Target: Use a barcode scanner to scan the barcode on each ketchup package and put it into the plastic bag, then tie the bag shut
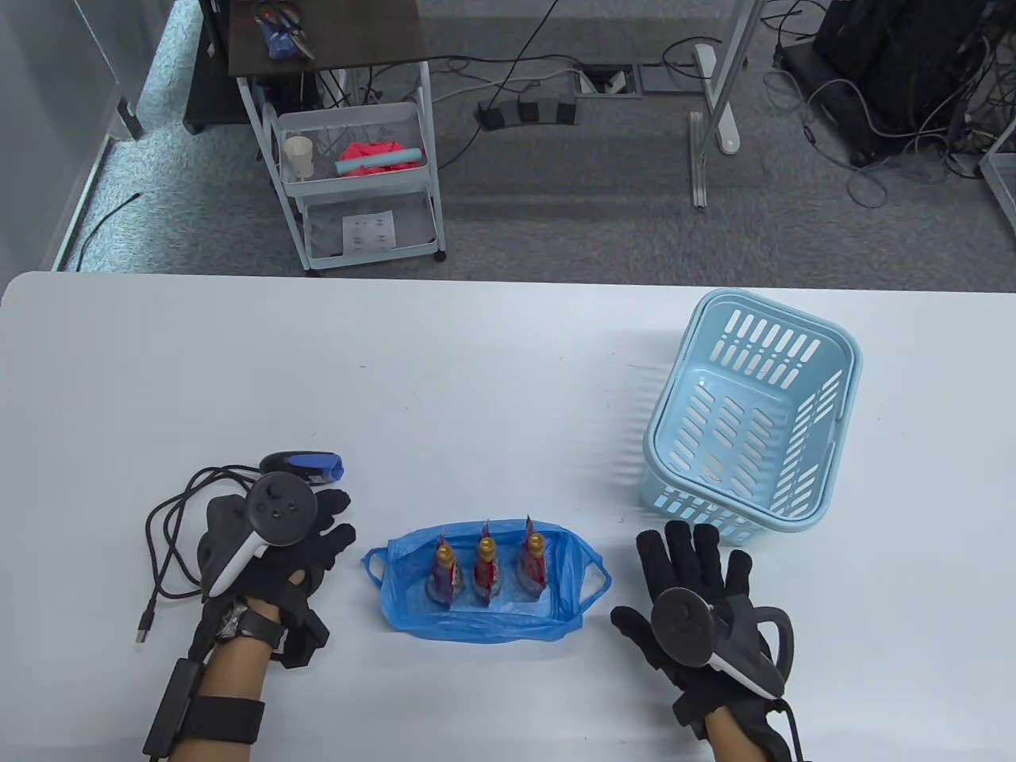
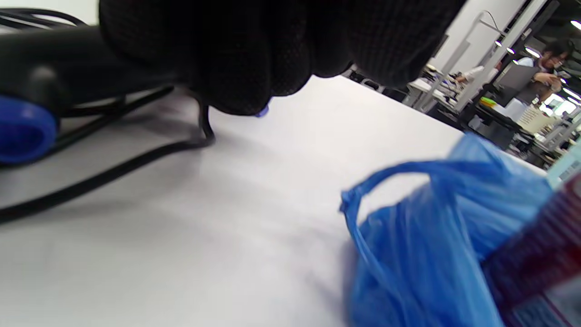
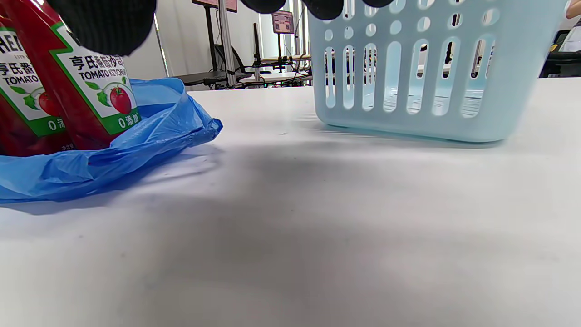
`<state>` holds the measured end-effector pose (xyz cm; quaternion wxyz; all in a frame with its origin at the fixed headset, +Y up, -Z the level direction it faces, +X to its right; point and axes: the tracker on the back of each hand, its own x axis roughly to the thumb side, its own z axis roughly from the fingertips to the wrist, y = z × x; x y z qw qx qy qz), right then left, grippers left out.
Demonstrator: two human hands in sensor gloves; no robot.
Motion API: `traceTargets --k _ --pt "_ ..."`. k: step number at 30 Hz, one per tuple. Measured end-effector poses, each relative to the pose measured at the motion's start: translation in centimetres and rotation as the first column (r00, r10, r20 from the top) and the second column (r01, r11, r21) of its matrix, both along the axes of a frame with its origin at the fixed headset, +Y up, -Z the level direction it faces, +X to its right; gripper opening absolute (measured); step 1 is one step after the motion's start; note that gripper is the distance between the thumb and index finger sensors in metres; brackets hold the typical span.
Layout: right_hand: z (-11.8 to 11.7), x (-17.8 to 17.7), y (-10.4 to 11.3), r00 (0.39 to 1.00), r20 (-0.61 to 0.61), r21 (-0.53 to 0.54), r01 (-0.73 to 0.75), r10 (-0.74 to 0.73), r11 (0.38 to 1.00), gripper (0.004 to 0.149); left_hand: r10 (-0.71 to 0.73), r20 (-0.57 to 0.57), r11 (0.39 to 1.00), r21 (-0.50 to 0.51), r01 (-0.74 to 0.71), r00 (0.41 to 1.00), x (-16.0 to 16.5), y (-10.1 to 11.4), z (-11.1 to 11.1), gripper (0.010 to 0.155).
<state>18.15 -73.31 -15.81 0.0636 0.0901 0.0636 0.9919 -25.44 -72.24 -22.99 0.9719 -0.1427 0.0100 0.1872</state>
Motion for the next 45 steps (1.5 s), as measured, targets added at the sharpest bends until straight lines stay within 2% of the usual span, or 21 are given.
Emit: traceTargets --k 9,12,18,23,27,31,36,38,41,45 --pt "0.0 0.1 0.0 1.000 0.006 0.002 0.000 0.000 1.000 0.088 0.030 0.101 0.984 -0.176 -0.012 0.994 1.9 -2.7 -0.2 0.071" --pt "0.0 0.1 0.0 1.000 0.007 0.000 -0.002 0.002 1.000 0.088 0.061 0.109 0.979 -0.202 -0.038 0.992 2.3 -3.2 -0.4 0.068" --pt "-0.1 0.1 -0.2 1.000 0.012 -0.005 -0.001 0.001 1.000 0.087 0.094 0.101 0.982 -0.176 -0.075 0.990 2.6 -3.0 -0.4 0.042" --pt "-0.1 0.0 -0.3 0.999 0.030 0.022 0.010 -0.010 1.000 0.082 0.118 0.088 0.983 -0.152 -0.104 0.989 2.2 -2.4 0.1 0.041" --pt "-0.7 -0.6 -0.6 0.998 0.048 0.035 0.028 -0.029 0.999 0.073 0.149 0.083 0.982 -0.133 -0.137 0.985 1.8 -2.0 0.7 0.041" --pt "-1.7 -1.7 -1.3 0.996 0.065 -0.040 0.068 -0.065 0.997 0.067 0.150 0.085 0.982 -0.125 -0.139 0.985 1.8 -2.1 0.8 0.041" --pt "-3.5 -2.6 -2.8 0.980 0.139 -0.166 0.163 -0.141 0.972 0.068 0.155 0.090 0.982 -0.123 -0.144 0.984 2.1 -2.2 0.9 0.041" --pt "-4.0 -3.1 -3.0 0.980 0.160 -0.141 0.145 -0.122 0.979 0.069 0.155 0.092 0.982 -0.123 -0.143 0.984 2.2 -2.2 0.8 0.041" --pt "-4.5 -4.0 -3.3 0.985 0.165 -0.165 0.070 -0.043 0.984 0.071 0.160 0.091 0.980 -0.131 -0.147 0.983 2.4 -2.3 0.7 0.041" --pt "-4.9 -5.3 -4.1 0.984 0.142 -0.150 -0.089 0.111 0.985 0.069 0.161 0.090 0.979 -0.139 -0.148 0.983 2.5 -2.4 0.7 0.041"
